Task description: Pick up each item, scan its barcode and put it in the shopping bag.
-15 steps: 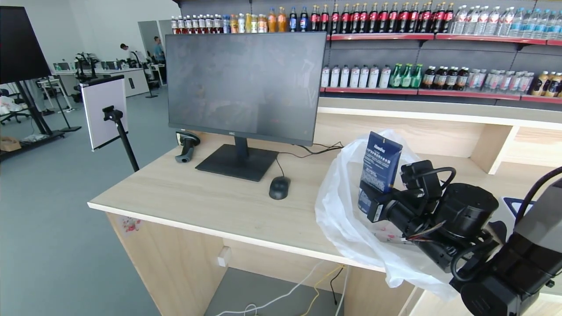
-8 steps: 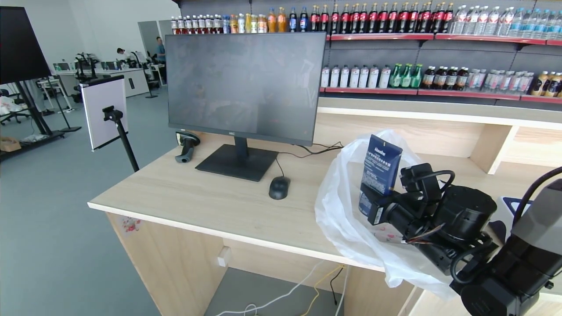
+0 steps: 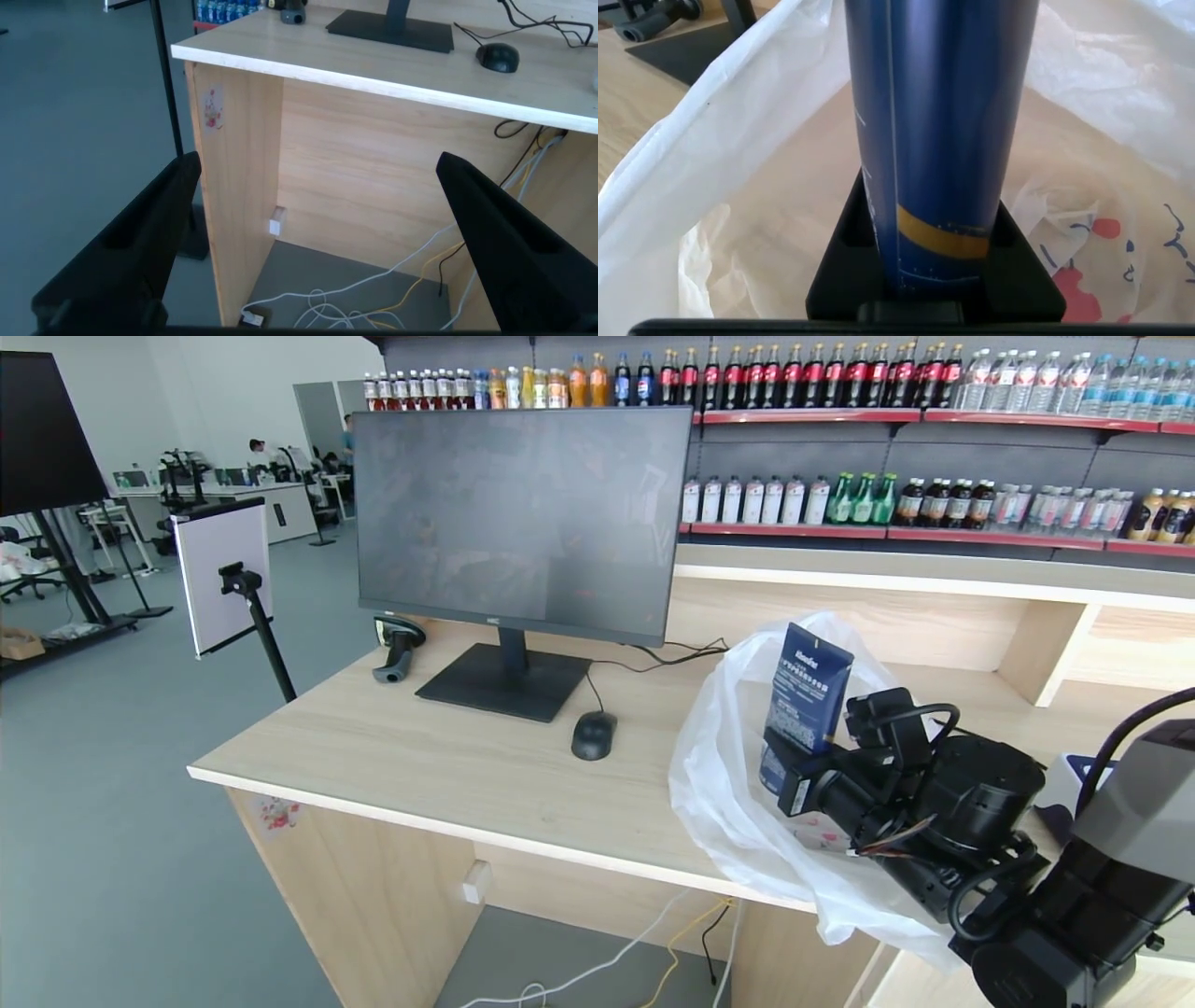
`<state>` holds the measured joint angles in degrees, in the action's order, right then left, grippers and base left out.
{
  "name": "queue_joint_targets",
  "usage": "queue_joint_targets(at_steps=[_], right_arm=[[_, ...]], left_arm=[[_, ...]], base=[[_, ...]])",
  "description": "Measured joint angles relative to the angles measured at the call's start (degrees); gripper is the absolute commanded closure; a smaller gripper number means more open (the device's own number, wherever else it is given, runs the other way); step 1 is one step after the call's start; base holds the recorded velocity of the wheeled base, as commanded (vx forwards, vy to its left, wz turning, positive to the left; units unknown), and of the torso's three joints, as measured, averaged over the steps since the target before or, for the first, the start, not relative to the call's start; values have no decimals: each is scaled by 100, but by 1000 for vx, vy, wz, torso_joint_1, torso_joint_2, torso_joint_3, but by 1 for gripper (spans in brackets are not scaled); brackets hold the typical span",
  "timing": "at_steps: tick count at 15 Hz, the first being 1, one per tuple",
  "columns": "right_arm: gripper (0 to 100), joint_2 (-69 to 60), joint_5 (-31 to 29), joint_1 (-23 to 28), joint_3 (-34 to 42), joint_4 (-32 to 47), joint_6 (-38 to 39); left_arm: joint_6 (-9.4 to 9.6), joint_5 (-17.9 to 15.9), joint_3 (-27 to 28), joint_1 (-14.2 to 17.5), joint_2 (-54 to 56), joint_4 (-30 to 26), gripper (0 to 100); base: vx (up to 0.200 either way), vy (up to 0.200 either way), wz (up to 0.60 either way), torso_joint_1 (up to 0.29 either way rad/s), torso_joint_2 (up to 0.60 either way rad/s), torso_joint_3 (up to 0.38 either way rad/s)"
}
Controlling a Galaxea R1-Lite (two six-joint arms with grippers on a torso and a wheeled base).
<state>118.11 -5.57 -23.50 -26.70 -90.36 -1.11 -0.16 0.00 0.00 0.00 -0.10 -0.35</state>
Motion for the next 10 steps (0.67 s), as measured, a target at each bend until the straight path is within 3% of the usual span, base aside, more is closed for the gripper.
queue_joint_targets(at_steps=[2, 3, 10], right_arm=[[100, 10, -1, 2, 13, 11, 0], [0, 11, -1, 2, 21, 12, 0], [0, 51, 7, 7, 44, 72, -1]], left_arm=[[2, 0, 0, 0, 0, 2, 0], [0, 0, 0, 0, 0, 2, 0], [2, 0, 0, 0, 0, 2, 0]], base=[[0, 0, 0, 0, 0, 0], [0, 0, 0, 0, 0, 0], [0, 0, 0, 0, 0, 0]])
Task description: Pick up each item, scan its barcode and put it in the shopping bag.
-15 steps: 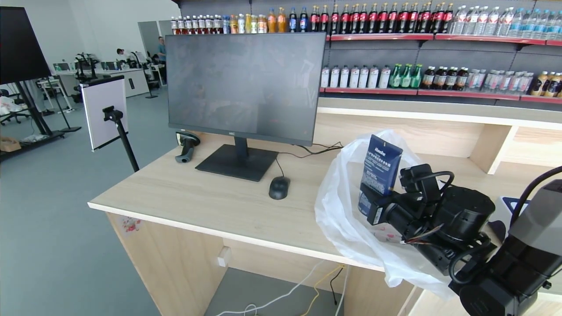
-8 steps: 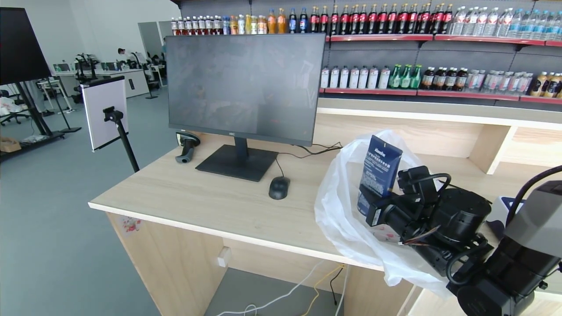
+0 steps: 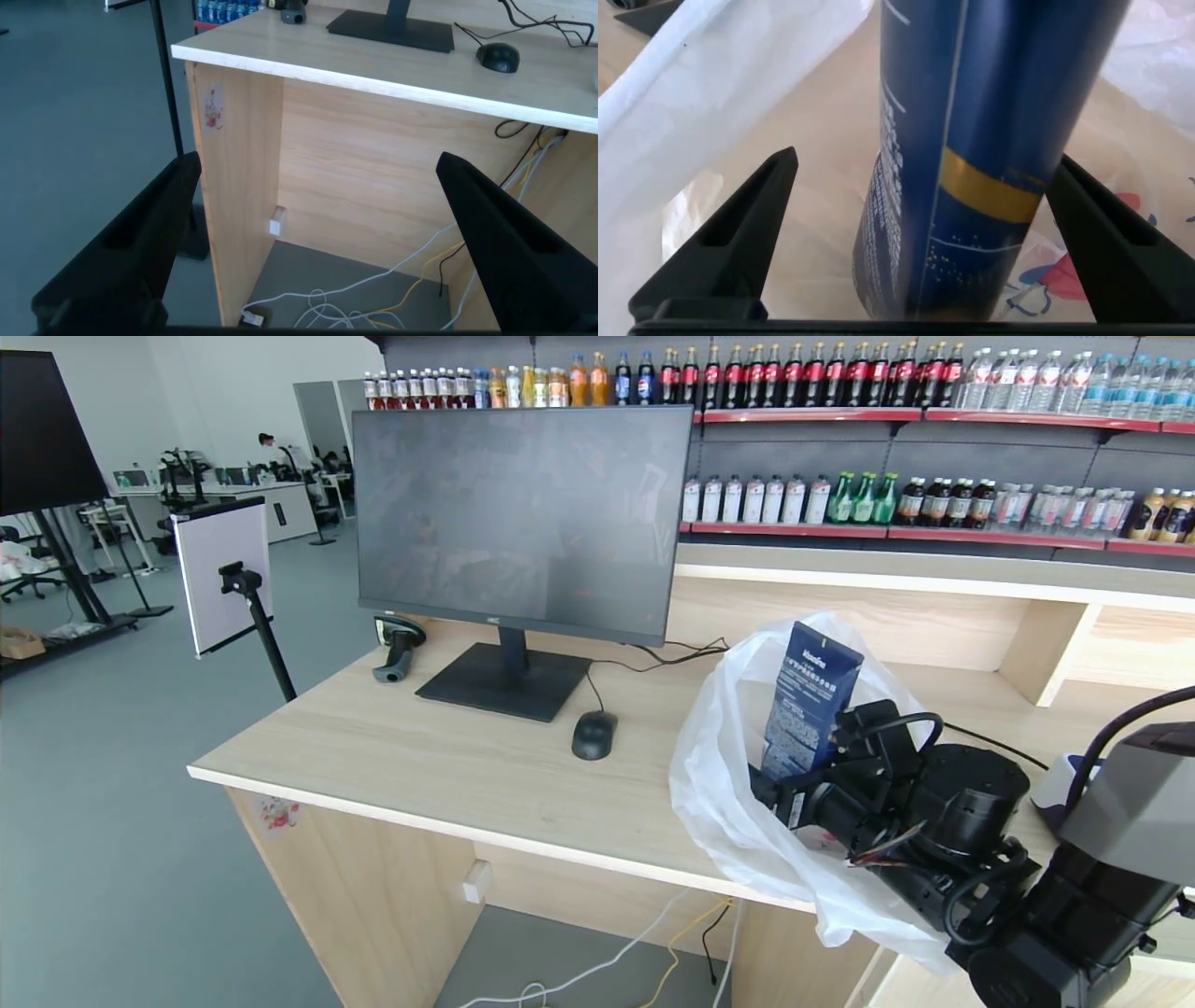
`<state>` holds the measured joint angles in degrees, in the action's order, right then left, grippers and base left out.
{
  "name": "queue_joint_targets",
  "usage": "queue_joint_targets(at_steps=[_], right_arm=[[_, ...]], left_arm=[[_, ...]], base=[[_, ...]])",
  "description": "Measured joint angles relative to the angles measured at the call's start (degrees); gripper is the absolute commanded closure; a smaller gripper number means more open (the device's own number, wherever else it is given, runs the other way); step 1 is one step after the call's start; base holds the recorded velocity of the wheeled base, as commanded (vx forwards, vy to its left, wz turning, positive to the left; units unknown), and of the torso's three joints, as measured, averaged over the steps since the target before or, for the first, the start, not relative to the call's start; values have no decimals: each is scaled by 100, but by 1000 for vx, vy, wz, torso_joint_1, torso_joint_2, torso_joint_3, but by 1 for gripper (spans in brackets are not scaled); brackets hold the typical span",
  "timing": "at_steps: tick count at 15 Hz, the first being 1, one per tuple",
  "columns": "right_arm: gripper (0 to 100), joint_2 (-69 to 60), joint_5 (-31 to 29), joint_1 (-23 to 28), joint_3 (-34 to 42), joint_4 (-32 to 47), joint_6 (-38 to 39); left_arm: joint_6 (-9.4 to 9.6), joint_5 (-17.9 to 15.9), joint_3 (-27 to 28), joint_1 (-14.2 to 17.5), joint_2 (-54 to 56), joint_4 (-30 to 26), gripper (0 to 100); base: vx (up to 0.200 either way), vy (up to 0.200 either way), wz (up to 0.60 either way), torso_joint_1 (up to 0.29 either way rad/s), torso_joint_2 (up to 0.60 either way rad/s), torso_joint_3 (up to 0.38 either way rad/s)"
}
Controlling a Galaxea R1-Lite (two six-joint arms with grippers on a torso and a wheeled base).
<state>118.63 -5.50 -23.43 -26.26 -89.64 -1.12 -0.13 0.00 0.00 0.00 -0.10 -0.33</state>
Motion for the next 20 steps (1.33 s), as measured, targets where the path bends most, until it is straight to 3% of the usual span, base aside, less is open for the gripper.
queue_joint_targets(at_steps=[10, 20], right_arm=[[0, -440, -5, 17, -91, -30, 0], [0, -1331, -5, 30, 333, -30, 1]], left_arm=[[4, 0, 0, 0, 0, -5, 0], [13, 0, 0, 0, 0, -11, 0]], base=[[0, 0, 0, 0, 0, 0], [0, 0, 0, 0, 0, 0]])
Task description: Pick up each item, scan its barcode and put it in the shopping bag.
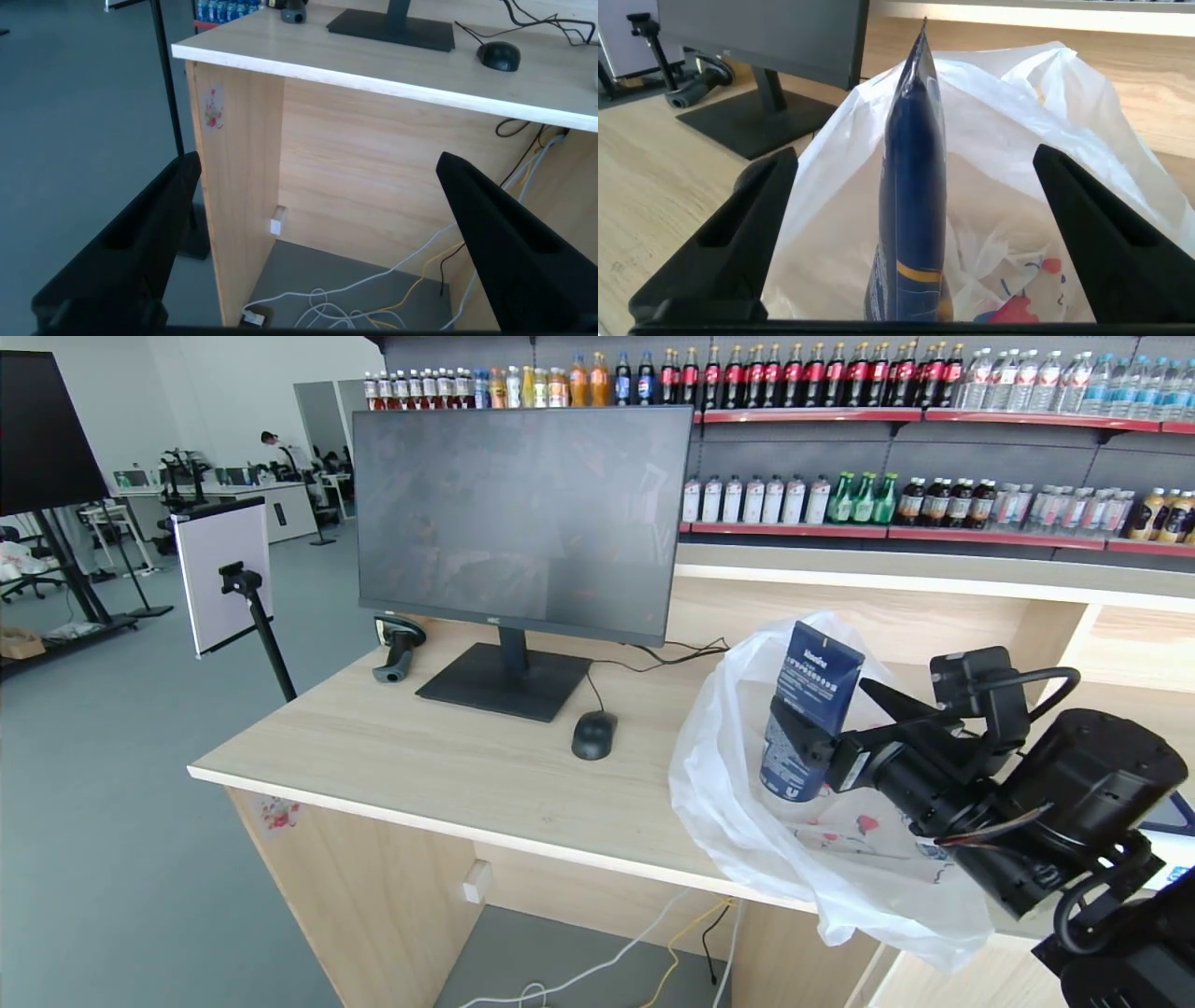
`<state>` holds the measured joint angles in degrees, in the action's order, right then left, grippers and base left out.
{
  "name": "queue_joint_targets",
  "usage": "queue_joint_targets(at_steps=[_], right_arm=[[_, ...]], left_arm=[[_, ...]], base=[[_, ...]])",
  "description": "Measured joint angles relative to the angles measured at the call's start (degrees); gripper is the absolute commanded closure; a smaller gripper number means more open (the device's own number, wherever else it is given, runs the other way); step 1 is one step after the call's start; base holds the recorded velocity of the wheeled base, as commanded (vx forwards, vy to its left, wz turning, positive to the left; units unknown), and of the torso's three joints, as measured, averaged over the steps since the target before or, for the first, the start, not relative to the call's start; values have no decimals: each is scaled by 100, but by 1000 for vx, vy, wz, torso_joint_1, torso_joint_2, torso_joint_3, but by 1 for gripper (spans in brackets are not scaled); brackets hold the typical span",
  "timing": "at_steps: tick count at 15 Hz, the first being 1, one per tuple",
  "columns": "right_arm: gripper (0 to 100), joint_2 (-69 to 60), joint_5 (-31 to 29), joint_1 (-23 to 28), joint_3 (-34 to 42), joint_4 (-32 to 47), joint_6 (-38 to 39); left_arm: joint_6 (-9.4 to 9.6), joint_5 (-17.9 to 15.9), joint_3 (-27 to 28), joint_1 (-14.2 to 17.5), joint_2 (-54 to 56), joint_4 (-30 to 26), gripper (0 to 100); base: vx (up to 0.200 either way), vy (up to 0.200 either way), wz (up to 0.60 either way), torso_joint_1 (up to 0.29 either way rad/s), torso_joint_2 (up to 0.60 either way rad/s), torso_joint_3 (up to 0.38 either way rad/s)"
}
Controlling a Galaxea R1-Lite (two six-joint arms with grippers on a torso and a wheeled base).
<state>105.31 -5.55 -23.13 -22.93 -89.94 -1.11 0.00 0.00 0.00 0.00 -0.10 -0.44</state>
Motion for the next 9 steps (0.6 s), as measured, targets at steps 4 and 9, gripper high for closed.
queue_joint_targets(at_steps=[4, 9], right_arm=[[0, -510, 0, 55, 358, -2, 2], [0, -1069, 0, 378, 684, -2, 10]], left_arm=[[0, 0, 0, 0, 0, 0, 0], [-5, 0, 0, 0, 0, 0, 0]], base=[[0, 0, 0, 0, 0, 0], [0, 0, -120, 2, 0, 0]])
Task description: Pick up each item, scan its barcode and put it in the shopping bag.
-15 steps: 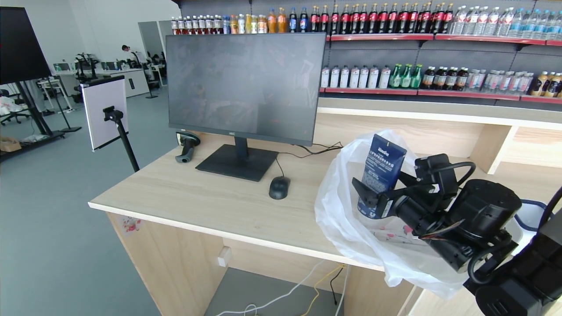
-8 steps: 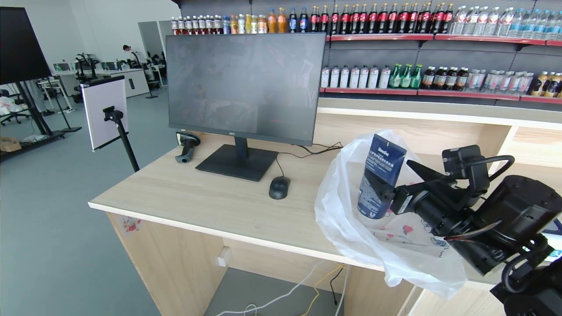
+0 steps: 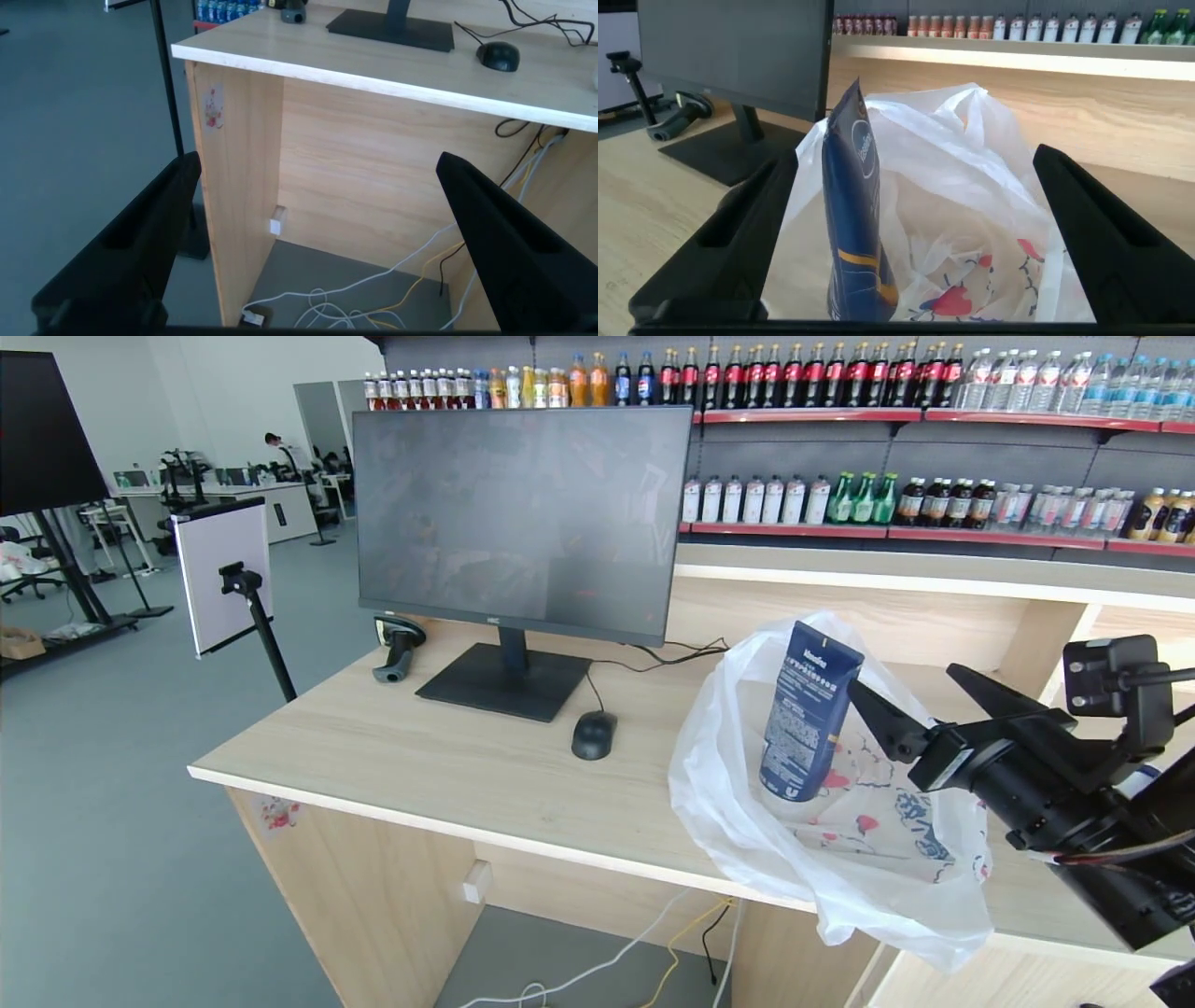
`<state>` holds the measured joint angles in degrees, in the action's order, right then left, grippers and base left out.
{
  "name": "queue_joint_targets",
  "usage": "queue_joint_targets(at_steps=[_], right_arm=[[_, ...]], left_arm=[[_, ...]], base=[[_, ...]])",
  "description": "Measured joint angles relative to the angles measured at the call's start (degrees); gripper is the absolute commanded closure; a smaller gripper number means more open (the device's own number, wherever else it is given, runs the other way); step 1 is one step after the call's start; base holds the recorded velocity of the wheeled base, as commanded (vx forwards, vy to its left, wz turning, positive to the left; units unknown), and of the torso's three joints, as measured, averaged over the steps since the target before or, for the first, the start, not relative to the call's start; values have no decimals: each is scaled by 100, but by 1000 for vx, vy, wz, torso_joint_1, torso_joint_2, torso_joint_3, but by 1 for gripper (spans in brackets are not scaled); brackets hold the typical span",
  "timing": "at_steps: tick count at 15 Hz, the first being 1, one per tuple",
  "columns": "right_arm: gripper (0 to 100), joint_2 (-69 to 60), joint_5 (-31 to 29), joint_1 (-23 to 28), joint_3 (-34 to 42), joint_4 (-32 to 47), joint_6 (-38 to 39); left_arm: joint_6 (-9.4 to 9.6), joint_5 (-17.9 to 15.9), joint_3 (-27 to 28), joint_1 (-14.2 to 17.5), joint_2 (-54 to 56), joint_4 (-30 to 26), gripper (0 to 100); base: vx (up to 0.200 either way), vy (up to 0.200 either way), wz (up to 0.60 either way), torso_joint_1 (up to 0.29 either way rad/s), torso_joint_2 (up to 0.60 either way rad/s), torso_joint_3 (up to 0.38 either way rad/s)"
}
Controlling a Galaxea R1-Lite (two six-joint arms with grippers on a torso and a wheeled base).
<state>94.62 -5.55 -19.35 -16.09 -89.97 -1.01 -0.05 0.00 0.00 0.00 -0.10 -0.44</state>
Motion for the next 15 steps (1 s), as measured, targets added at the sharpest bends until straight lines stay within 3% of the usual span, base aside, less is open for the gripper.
queue_joint_targets(at_steps=[8, 15], right_arm=[[0, -216, 0, 48, 77, 2, -2], [0, -293, 0, 46, 247, 13, -2]], left_arm=[[7, 0, 7, 5, -1, -13, 0], [-16, 0, 7, 10, -1, -2, 0]], base=[[0, 0, -600, 2, -2, 2], [0, -29, 0, 0, 0, 2]])
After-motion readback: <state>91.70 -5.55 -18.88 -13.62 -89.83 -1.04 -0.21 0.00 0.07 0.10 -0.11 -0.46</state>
